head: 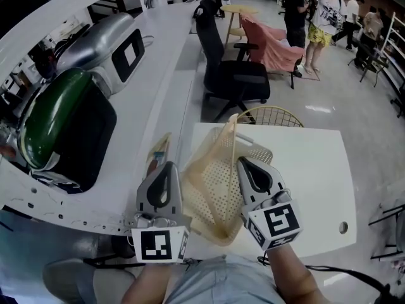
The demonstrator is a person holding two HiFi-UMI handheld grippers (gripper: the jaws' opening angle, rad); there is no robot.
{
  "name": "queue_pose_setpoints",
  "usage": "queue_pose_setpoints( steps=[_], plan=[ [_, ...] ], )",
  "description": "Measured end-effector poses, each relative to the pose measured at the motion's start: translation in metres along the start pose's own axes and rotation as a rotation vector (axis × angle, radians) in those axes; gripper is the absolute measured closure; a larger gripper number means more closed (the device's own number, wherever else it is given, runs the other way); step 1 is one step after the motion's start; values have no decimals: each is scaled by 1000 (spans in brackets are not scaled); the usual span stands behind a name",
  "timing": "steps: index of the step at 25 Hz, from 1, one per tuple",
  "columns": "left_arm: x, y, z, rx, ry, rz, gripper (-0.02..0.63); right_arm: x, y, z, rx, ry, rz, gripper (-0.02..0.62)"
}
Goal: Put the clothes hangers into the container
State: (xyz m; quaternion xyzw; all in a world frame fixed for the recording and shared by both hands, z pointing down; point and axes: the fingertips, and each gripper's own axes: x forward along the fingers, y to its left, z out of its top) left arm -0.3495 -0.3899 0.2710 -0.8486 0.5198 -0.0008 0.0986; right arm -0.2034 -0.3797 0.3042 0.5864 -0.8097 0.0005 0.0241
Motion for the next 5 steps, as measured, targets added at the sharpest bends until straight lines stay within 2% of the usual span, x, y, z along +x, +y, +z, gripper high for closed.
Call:
queue_pose_setpoints(
  steps=[5],
  plan=[
    [-1,-2,1,0,-5,-5,594,-1,2,0,-7,0,6,584]
  ],
)
